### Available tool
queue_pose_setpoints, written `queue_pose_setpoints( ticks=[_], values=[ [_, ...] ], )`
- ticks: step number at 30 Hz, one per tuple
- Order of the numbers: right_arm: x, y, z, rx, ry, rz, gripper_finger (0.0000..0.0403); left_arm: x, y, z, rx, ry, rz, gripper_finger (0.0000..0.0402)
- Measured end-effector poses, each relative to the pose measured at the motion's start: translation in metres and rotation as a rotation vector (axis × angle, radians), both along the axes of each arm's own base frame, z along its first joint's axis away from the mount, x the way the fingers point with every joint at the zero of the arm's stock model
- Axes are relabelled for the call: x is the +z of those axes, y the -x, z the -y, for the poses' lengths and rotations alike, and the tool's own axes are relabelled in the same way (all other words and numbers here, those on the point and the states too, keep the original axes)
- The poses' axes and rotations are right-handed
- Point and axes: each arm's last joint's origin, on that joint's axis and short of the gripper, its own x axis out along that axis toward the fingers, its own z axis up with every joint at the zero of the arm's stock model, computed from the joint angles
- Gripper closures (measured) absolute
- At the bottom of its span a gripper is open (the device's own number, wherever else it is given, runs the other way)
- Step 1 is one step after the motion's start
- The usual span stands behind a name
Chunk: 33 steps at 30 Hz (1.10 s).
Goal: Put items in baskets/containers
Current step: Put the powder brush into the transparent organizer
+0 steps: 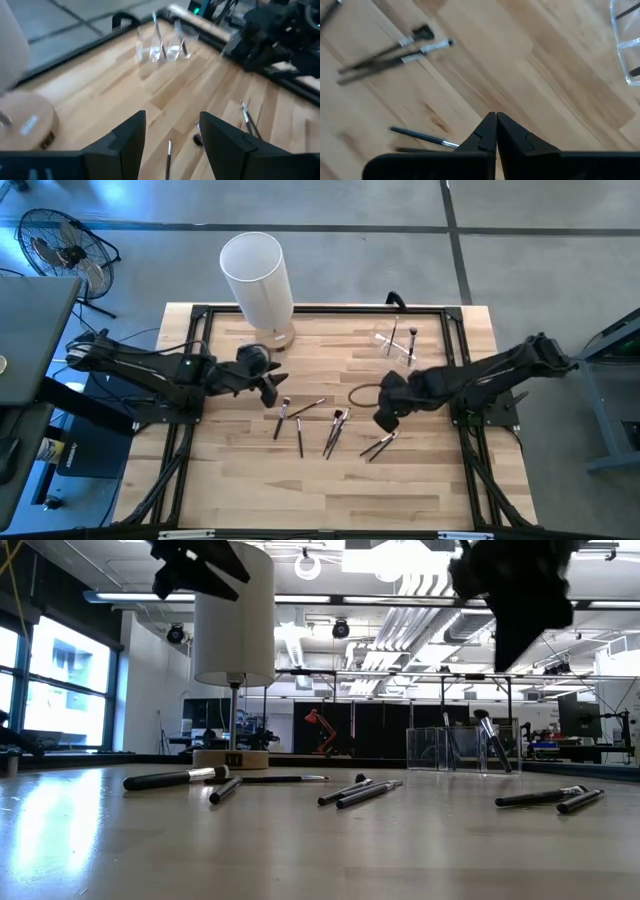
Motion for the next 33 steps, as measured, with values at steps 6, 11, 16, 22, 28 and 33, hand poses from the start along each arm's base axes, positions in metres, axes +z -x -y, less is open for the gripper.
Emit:
queue_pose_setpoints(
  ticks=[6,11,16,22,28,33],
  values=[
    [-0.031,0.021,-0.009,0.031,-0.080,0.032,0.0400,-0.005,-0.019,-0.003,0.067,0.191,-0.081,0.0227],
    [-0.039,0.037,-0.009,0.050,-0.137,0.126,0.0399,-0.030,-0.034,-0.021,0.169,0.411,-0.267,0.0230],
    [-0.040,0.049,-0.005,0.066,-0.154,0.244,0.0401,-0.065,-0.050,-0.044,0.191,0.584,-0.461,0.0230],
    [-0.038,0.060,-0.002,0.071,-0.159,0.281,0.0402,-0.102,-0.068,-0.060,0.187,0.733,-0.596,0.0230],
    [-0.035,0.061,-0.001,0.089,-0.147,0.298,0.0402,-0.127,-0.077,-0.059,0.167,0.776,-0.687,0.0230],
    [-0.036,0.061,-0.001,0.090,-0.146,0.296,0.0402,-0.135,-0.083,-0.059,0.156,0.755,-0.689,0.0230]
  ],
)
